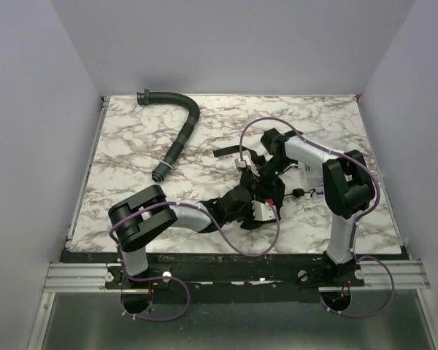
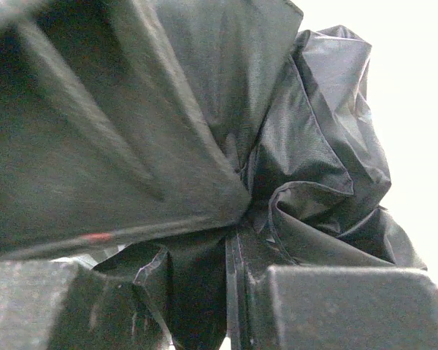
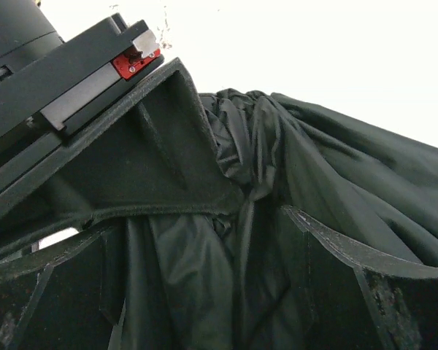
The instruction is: Put away the umbrella
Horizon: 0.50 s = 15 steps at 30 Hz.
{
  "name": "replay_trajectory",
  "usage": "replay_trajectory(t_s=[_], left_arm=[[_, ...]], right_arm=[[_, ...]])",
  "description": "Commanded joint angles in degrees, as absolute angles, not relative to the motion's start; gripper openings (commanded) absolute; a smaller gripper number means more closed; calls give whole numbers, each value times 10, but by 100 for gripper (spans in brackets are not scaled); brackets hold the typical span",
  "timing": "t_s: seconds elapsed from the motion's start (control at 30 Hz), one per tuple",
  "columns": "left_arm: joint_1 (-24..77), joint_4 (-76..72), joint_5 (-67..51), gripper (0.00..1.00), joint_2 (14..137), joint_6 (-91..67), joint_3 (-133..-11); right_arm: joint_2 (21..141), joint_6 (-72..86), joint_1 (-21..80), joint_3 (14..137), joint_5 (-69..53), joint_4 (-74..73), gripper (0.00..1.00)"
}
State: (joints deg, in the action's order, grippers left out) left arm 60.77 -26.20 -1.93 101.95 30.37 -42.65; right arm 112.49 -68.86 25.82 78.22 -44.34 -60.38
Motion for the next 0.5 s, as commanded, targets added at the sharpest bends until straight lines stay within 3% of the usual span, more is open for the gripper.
replay_trajectory(t_s=[0.0, 0.27, 0.47], left_arm=[[590, -80, -76, 0, 1072, 262, -414], [565, -55, -125, 0, 1084, 237, -432], [540, -23, -182, 0, 1089, 207, -454]], right_arm=[[1094, -688, 224, 834, -467, -646, 84], [1059, -713, 185, 868, -464, -678, 85], [987, -770, 157, 820, -477, -651, 86]])
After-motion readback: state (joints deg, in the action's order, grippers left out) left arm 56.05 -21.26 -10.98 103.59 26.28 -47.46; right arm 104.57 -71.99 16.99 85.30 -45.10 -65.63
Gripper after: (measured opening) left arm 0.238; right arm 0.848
